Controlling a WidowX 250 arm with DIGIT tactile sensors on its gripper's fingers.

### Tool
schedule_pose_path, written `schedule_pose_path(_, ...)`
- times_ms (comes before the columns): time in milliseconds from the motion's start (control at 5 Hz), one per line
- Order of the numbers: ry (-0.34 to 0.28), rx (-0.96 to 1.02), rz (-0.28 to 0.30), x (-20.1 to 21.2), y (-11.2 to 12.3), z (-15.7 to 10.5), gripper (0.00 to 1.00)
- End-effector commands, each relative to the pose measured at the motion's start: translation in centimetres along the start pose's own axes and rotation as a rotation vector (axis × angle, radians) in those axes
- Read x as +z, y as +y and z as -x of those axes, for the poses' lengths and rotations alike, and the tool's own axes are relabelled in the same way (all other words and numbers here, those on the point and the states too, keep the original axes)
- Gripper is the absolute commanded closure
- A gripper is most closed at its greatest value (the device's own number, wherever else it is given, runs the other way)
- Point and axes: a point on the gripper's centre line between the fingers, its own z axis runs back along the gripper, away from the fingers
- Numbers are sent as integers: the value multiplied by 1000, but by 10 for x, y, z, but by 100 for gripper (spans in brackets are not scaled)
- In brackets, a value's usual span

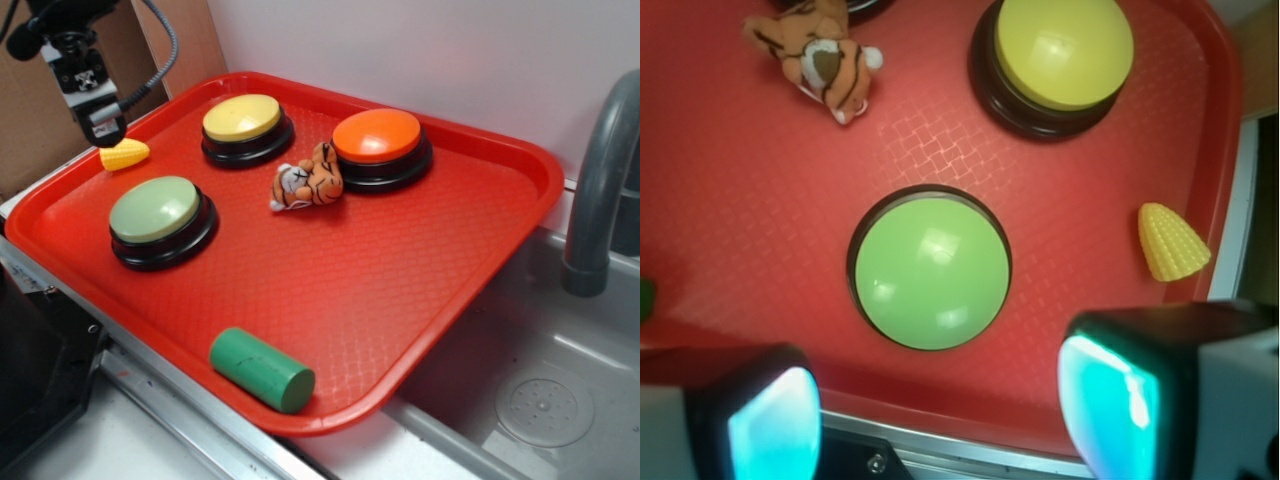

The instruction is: Push the green button.

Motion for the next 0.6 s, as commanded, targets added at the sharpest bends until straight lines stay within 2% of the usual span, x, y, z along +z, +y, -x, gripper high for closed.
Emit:
schedule_pose_path(0, -19, 24, -43, 22, 7, -10, 0)
schedule_pose_path(200, -41, 45, -40, 32, 8, -8, 0)
schedule_pose_path(400, 60, 87, -93, 40, 8, -7, 0)
